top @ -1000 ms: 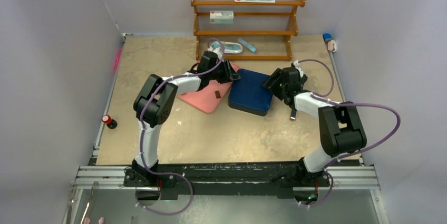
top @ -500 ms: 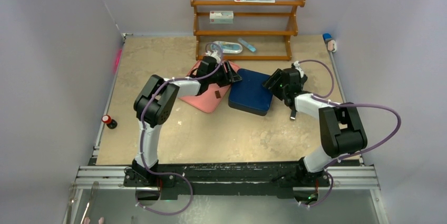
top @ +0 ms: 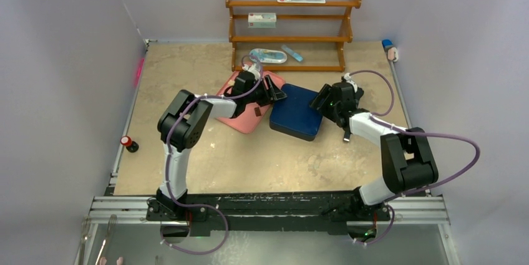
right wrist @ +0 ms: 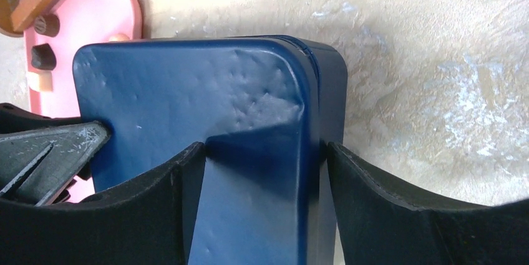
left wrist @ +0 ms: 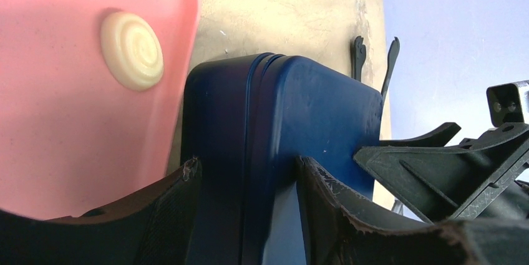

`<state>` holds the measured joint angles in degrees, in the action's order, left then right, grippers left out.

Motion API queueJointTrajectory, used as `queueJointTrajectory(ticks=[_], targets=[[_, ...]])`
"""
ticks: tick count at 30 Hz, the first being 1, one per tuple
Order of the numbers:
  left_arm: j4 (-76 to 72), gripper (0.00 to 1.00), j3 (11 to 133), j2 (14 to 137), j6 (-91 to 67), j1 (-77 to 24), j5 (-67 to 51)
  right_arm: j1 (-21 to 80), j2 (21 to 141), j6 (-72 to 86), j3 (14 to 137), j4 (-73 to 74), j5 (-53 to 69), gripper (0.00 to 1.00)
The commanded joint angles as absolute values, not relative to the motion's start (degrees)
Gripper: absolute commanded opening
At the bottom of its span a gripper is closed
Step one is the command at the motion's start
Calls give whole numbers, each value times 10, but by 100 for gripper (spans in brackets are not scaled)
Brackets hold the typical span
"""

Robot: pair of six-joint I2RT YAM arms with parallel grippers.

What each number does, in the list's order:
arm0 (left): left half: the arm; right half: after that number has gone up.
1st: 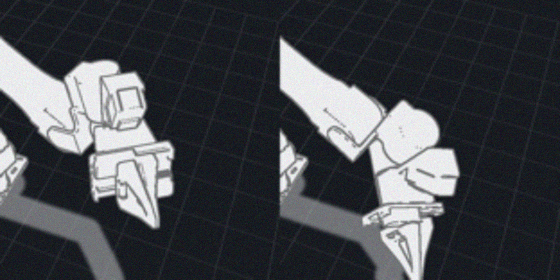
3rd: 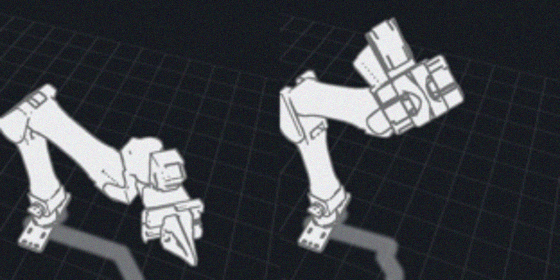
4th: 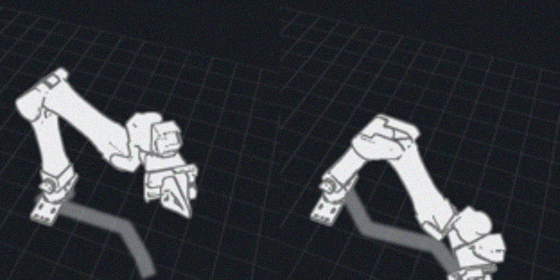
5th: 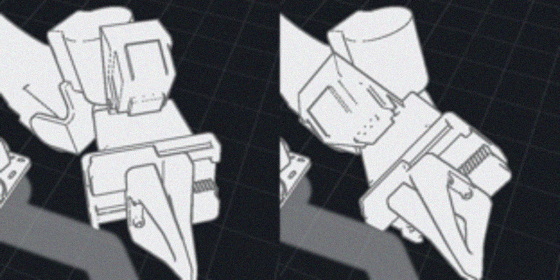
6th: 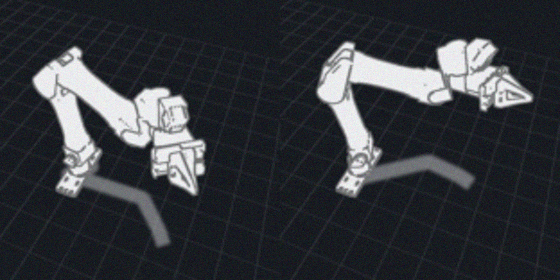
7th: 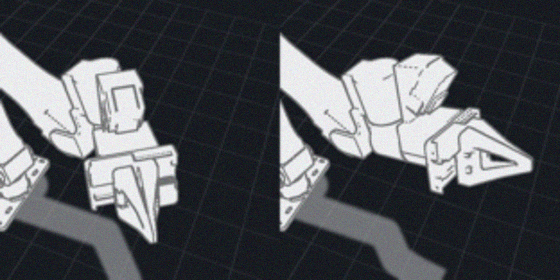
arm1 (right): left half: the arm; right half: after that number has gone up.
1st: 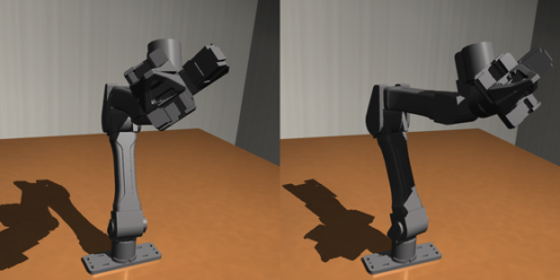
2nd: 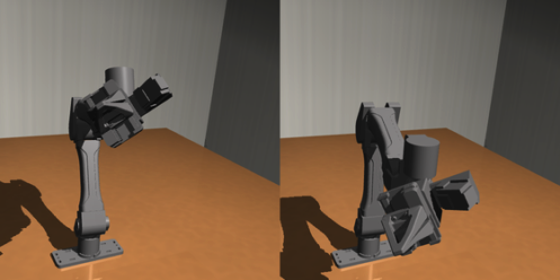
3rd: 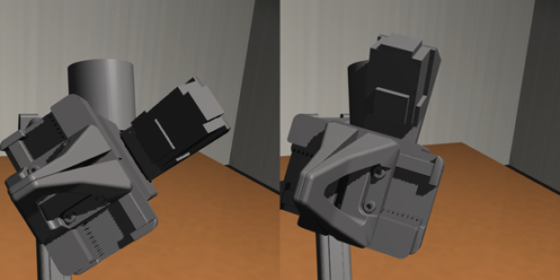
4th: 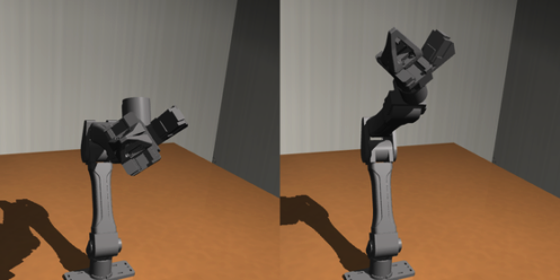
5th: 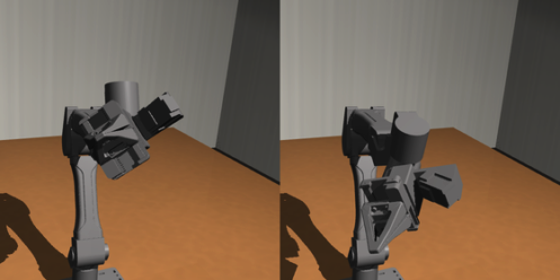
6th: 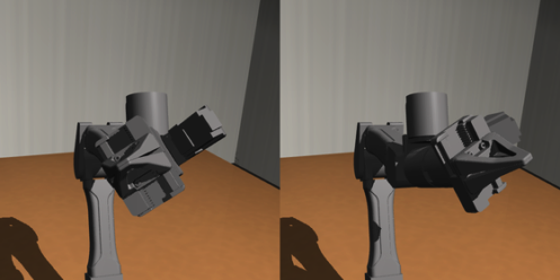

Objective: Pack the chocolate
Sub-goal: Close the box lid on the packing box.

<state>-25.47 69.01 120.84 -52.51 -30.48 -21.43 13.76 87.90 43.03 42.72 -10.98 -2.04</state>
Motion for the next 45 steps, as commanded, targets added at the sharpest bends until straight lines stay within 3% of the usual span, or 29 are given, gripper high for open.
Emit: queueJointTrajectory(ticks=[1,13,20,23,45], targets=[[-175,54,649,1219,-526,-345,-269,163,890,385,398,43,-14,71],[-252,54,601,1157,-509,-331,-266,163,830,387,397,39,-33,72],[-258,61,592,1124,-474,-327,-261,163,825,376,406,38,-48,77],[-255,65,589,1112,-459,-325,-255,162,824,367,411,36,-49,87],[-307,68,539,1010,-483,-288,-230,162,756,343,439,58,-62,88]])
